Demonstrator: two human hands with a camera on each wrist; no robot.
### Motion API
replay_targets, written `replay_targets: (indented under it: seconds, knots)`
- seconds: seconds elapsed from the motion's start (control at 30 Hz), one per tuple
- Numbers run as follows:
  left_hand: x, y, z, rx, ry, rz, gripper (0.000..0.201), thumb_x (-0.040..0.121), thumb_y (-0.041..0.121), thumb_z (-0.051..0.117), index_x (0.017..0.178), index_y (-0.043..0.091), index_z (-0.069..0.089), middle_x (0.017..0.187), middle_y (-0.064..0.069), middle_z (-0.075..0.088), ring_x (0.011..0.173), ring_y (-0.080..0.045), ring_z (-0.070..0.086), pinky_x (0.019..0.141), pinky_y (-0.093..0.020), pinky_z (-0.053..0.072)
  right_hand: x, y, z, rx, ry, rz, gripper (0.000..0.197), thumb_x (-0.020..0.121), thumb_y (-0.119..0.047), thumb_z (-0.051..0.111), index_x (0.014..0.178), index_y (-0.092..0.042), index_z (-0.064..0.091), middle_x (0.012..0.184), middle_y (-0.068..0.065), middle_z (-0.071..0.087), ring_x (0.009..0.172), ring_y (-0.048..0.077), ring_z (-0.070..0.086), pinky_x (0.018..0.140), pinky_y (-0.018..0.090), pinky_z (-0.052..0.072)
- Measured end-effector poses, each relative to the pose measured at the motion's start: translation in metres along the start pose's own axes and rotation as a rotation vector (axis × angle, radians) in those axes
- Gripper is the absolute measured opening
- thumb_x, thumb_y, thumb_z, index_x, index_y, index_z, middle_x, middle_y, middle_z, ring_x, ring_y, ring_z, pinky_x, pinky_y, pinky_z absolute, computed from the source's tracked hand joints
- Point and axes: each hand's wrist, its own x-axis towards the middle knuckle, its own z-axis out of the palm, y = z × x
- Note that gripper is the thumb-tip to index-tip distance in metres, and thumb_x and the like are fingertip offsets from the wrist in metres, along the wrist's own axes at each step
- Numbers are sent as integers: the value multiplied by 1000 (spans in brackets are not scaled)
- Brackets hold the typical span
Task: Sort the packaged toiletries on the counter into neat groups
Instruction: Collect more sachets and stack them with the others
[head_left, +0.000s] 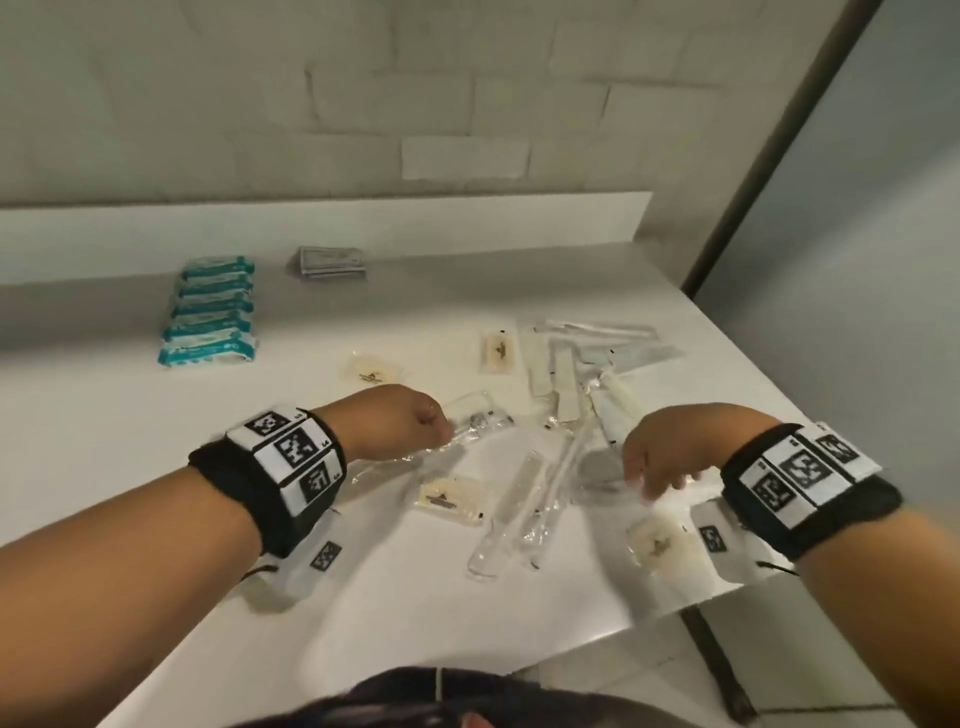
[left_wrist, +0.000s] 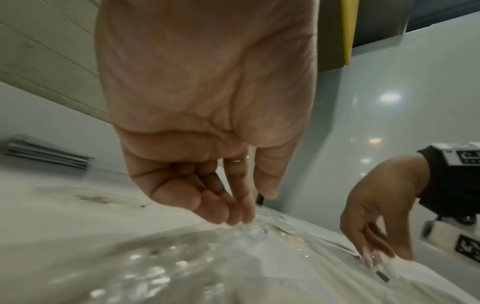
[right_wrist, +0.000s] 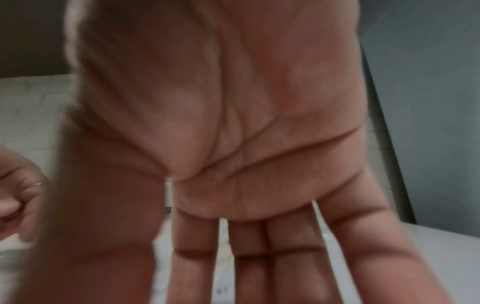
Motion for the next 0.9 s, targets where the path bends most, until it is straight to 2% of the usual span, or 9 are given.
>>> replay_targets:
  seconds: [0.07, 0.13, 0.23, 0.3, 0.47, 0.57, 0.7, 0.8, 0.9]
  knots:
    - [4, 12, 6, -24, 24, 10, 19, 93, 46, 52, 83, 33, 62, 74, 18, 56, 69, -1, 50, 60, -20, 38, 1, 11, 15, 25, -11, -16, 43, 74, -29, 78, 114, -27, 60, 94, -11, 60, 84, 11, 59, 80, 29, 50]
    - [12, 27, 11, -31, 61, 34, 22, 93, 47, 51, 88, 30, 64, 78, 16, 59, 75, -5, 54, 65, -24, 42, 7, 21, 28, 67, 121, -74, 48, 72, -26, 79, 114, -30, 57, 99, -13, 53, 93, 12, 55, 82, 28, 46]
    - [26, 54, 21, -19, 80, 105, 23, 94, 41, 49, 99, 28, 68, 99, 13, 66, 91, -9, 60, 81, -28, 49, 17, 33, 35, 286, 328, -189, 40, 77, -21, 74, 113, -27, 60, 102, -9, 56, 89, 10, 55, 77, 22, 45]
    - [39, 77, 28, 24, 75, 179, 25, 95, 35, 49, 111, 29, 67, 108, 13, 63, 97, -9, 58, 86, -26, 46, 22, 42, 31, 349, 431, -208, 28, 84, -24, 68, 111, -24, 64, 106, -7, 60, 94, 13, 57, 82, 23, 45]
    - [67, 128, 50, 198, -93, 346, 38, 94, 40, 50, 132, 39, 52, 134, 10, 53, 120, -13, 48, 101, -31, 39, 46, 72, 24, 199, 444, -117, 29, 94, -32, 51, 119, -26, 64, 117, 1, 55, 109, 21, 56, 90, 28, 44]
    - [72, 135, 59, 412, -97, 255, 36, 92, 46, 46, 123, 33, 61, 123, 6, 61, 110, -19, 51, 92, -35, 45, 53, 98, 22, 151, 425, -70, 31, 93, -33, 51, 121, -25, 62, 120, 1, 52, 112, 23, 55, 91, 30, 44]
    - [76, 134, 61, 620, 109, 31, 42, 92, 50, 39, 103, 22, 68, 106, -1, 60, 96, -22, 53, 77, -33, 42, 58, 108, 13, 81, 433, -148, 33, 94, -31, 48, 123, -22, 59, 126, 4, 52, 112, 24, 55, 90, 32, 45]
    - [75, 147, 70, 496, 157, 6, 42, 84, 59, 49, 103, 24, 63, 103, 1, 56, 91, -18, 50, 74, -31, 39, 63, 88, 5, -12, 479, -354, 47, 94, -20, 45, 139, -35, 43, 128, 6, 45, 110, 28, 55, 80, 30, 43]
    - [75, 164, 88, 305, 152, 45, 34, 76, 53, 66, 103, 32, 62, 98, 8, 56, 91, -14, 52, 73, -28, 40, 64, 71, 3, -186, 533, -491, 35, 94, -16, 48, 124, -31, 55, 115, 6, 47, 98, 29, 56, 73, 33, 44]
